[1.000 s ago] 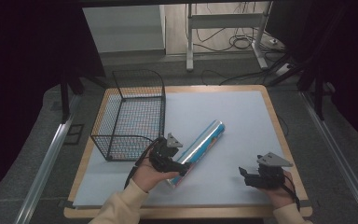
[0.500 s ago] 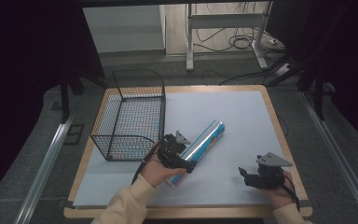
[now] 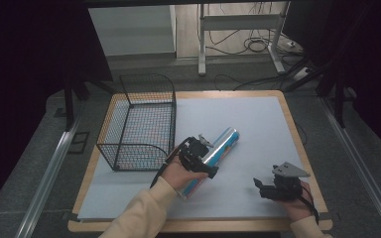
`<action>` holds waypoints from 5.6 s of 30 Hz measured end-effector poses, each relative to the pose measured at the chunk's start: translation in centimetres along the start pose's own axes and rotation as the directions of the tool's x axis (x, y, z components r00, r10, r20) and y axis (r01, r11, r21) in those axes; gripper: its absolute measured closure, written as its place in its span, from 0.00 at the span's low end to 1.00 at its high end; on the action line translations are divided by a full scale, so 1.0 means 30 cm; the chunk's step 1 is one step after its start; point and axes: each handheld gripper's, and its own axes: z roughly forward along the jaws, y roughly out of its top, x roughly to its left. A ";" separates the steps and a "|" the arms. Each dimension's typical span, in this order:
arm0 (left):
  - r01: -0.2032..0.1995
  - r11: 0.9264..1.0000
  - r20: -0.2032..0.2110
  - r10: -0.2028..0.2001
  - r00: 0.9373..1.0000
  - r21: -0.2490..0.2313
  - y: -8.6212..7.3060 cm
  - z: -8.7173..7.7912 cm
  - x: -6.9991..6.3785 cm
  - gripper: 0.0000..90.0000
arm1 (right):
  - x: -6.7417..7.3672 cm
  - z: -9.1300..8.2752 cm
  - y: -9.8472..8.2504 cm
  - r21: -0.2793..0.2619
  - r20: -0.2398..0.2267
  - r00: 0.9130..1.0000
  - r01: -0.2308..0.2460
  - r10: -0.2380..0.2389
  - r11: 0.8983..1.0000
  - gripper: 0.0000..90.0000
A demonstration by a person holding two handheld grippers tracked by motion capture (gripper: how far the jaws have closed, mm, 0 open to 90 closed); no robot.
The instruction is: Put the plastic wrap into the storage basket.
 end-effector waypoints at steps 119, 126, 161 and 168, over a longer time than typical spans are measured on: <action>0.027 0.998 0.022 -0.028 0.999 0.053 0.227 -0.144 0.145 0.35 | -0.015 0.005 -0.004 0.013 0.033 0.999 -0.007 0.007 1.000 0.18; 0.031 0.999 0.028 -0.032 0.999 0.025 0.251 -0.175 0.148 0.35 | -0.014 0.003 -0.005 0.013 0.033 0.999 -0.011 0.010 1.000 0.18; 0.026 1.000 -0.028 -0.025 0.999 0.017 0.425 -0.237 0.241 0.35 | -0.021 0.010 -0.007 0.021 0.022 1.000 -0.010 0.010 1.000 0.18; 0.023 1.000 -0.035 -0.023 0.999 0.011 0.452 -0.258 0.264 0.35 | -0.023 0.008 -0.008 0.026 0.022 1.000 -0.013 0.013 1.000 0.18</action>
